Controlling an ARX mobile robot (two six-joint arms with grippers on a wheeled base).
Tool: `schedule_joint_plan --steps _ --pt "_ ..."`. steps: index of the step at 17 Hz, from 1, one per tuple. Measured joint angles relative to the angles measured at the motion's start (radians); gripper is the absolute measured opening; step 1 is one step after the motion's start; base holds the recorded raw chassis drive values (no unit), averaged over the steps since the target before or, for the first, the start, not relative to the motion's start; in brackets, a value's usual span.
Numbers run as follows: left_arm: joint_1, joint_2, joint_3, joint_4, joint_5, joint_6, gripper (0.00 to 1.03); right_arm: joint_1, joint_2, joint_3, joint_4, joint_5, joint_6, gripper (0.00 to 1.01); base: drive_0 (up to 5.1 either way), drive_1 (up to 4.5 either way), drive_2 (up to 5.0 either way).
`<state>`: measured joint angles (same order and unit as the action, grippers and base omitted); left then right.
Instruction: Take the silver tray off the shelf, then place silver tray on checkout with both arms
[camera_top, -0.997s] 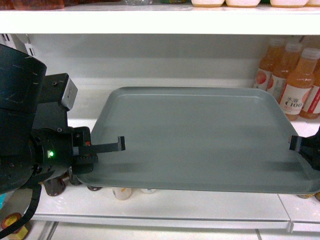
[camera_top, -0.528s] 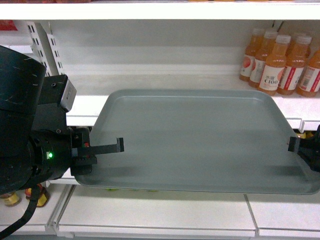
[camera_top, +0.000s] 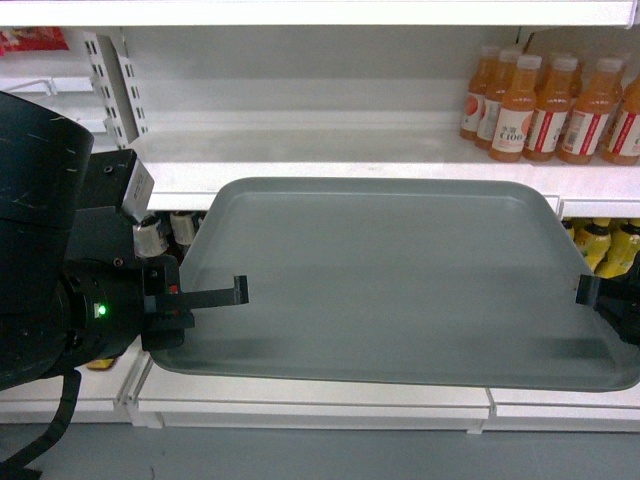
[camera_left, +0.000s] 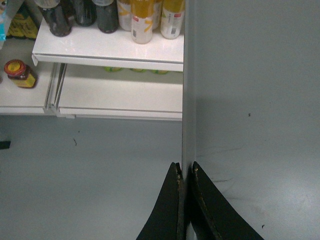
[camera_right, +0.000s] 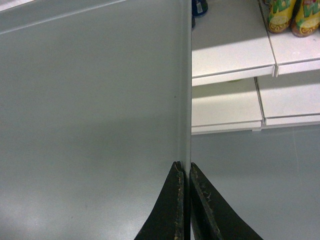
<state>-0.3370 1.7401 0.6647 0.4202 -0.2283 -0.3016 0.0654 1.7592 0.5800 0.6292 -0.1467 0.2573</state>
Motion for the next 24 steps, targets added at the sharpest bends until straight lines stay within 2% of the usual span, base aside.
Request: schedule_joint_plan --steps 24 --pt "0.000 0.001 -0.001 0.001 -0.001 0.003 0.02 0.000 0.000 -0.001 0.000 0.000 0.000 0.02 0.0 -4.23 4.3"
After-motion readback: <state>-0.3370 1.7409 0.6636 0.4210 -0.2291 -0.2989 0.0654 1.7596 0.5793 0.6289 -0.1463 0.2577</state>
